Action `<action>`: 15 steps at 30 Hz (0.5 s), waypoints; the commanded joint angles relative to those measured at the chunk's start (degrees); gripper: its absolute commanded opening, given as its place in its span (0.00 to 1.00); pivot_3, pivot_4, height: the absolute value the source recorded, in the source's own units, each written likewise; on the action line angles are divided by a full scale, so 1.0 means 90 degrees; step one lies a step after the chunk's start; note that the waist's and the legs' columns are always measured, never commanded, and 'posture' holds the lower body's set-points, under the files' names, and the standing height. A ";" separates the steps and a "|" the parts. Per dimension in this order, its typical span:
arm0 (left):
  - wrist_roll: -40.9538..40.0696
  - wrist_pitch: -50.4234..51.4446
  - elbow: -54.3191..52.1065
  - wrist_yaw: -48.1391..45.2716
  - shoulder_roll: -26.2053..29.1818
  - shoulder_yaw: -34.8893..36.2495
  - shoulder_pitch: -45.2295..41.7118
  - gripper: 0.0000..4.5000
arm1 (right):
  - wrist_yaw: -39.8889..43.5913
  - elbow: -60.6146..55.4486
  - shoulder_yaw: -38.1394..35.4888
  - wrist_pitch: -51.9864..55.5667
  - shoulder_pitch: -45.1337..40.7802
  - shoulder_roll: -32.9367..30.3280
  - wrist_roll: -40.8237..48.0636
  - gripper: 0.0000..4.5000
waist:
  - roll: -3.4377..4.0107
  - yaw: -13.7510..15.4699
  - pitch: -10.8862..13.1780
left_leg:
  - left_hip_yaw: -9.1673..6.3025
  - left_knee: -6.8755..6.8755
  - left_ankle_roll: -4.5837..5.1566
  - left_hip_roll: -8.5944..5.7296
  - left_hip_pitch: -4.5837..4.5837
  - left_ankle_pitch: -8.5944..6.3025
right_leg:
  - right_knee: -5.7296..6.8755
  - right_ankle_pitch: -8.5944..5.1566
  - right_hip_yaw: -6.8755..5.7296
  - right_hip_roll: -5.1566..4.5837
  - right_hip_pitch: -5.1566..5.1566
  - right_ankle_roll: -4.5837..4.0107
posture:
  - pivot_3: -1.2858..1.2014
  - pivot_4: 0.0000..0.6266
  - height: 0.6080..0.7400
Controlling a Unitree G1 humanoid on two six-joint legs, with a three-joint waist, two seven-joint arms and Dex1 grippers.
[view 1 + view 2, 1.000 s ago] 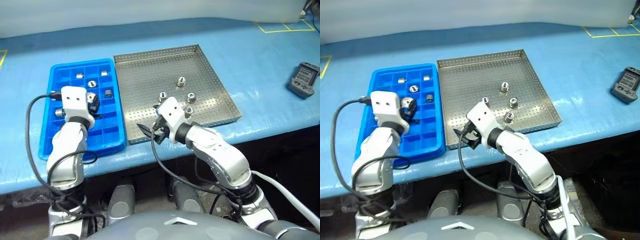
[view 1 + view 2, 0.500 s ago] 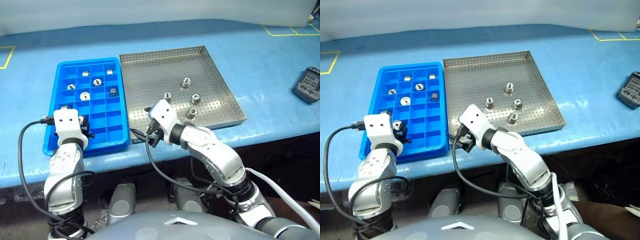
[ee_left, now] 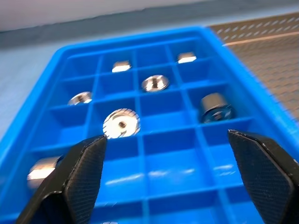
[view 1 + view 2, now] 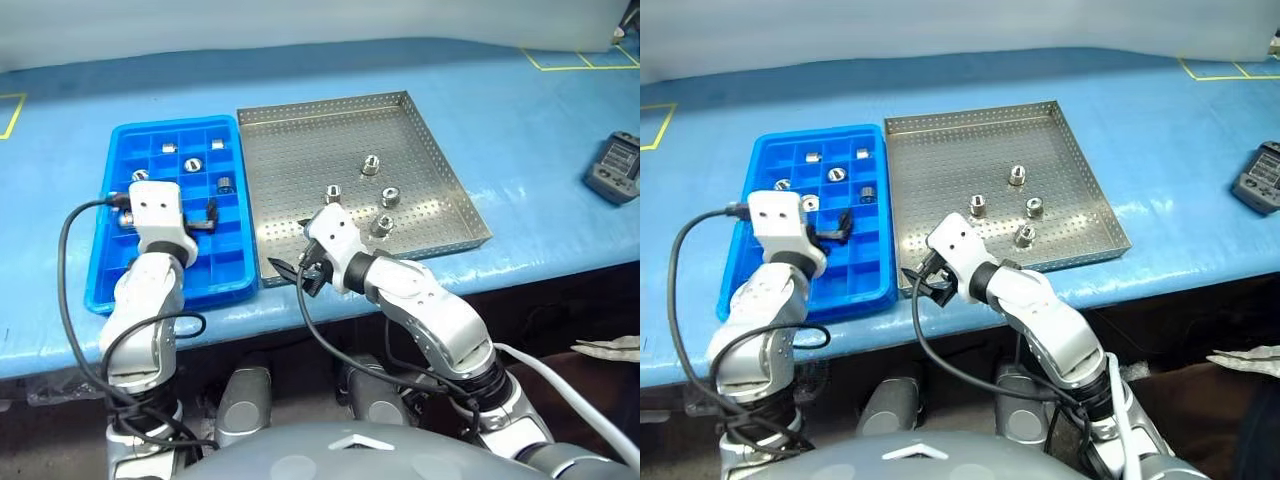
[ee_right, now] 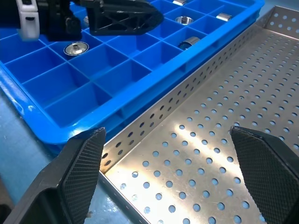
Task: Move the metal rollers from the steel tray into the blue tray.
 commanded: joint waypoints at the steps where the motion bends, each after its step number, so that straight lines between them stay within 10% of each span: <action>1: -0.0176 -0.0316 0.0610 -0.0483 0.0166 -0.0423 -0.0725 1.00 | -0.0194 -0.0439 -0.0281 0.0004 0.0071 -0.0012 -0.0056 1.00 | 0.0000 0.0003 0.0000 | -0.0003 0.0001 0.0000 0.0000 -0.0002 0.0000 | 0.0000 0.0000 -0.0002 0.0001 0.0000 0.0000 | 0.52 0.24 1.00; 15: 0.0026 -0.1855 0.4458 -0.1334 -0.0550 -0.1829 -0.2806 1.00 | -0.1093 -0.0914 -0.0808 0.0280 0.0750 0.0206 -0.0319 1.00 | 0.0000 -0.0397 0.0000 | 0.0005 0.0005 0.0003 -0.0005 -0.0009 -0.0003 | -0.0005 0.0002 0.0011 0.0000 0.0000 0.0003 | 0.46 0.24 1.00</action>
